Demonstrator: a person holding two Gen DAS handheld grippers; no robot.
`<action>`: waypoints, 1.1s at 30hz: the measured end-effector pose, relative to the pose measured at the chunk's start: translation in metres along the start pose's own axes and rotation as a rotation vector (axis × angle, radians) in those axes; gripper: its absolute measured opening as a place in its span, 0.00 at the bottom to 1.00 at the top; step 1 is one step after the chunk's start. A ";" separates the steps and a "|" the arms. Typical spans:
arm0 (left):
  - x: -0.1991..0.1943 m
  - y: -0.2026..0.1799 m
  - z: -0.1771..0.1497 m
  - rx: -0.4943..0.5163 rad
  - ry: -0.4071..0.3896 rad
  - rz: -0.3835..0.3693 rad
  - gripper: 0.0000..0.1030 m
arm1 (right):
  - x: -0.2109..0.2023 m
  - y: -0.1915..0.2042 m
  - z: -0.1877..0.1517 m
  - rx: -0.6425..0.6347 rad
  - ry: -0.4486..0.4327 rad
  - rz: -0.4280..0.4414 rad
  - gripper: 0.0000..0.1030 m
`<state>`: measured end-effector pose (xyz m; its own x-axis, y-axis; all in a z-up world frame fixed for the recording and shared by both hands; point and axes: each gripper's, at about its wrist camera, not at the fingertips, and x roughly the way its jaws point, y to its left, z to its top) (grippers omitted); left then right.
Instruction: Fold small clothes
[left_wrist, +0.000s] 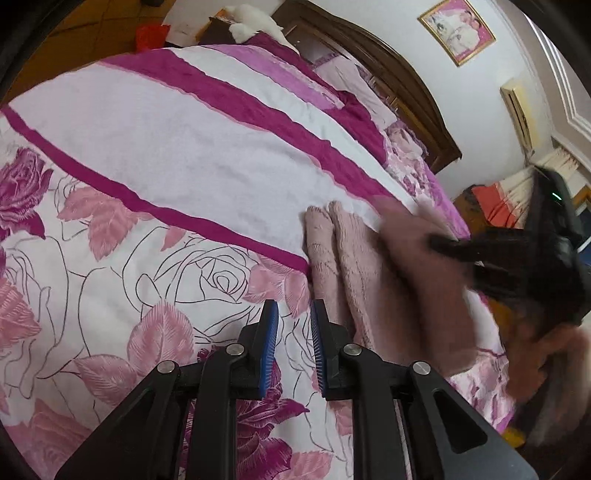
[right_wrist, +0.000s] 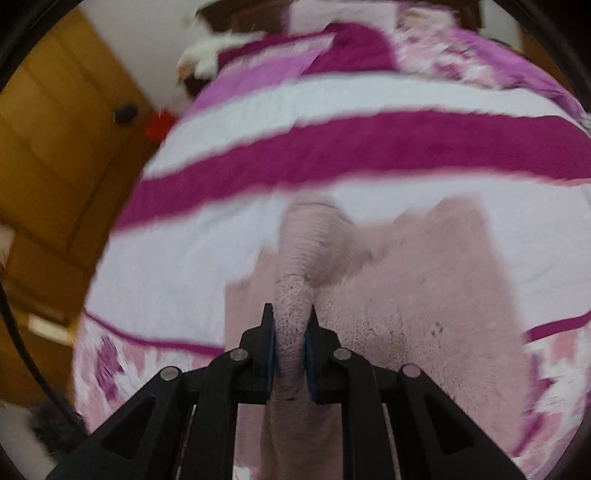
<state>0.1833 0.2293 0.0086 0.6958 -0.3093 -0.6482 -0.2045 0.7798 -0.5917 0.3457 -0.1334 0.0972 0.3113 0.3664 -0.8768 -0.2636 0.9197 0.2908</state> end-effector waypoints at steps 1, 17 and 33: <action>-0.001 -0.002 -0.001 0.009 0.000 0.007 0.00 | 0.013 0.007 -0.007 0.000 0.030 0.008 0.13; 0.002 0.004 0.000 0.008 0.032 0.005 0.00 | 0.014 0.027 -0.005 -0.014 0.005 0.258 0.24; 0.018 -0.057 -0.003 0.022 0.053 -0.265 0.18 | -0.092 -0.123 -0.122 -0.379 -0.370 -0.003 0.39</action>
<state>0.2056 0.1777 0.0295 0.6856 -0.5323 -0.4965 -0.0043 0.6791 -0.7340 0.2379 -0.2978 0.0953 0.5958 0.4517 -0.6640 -0.5526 0.8306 0.0692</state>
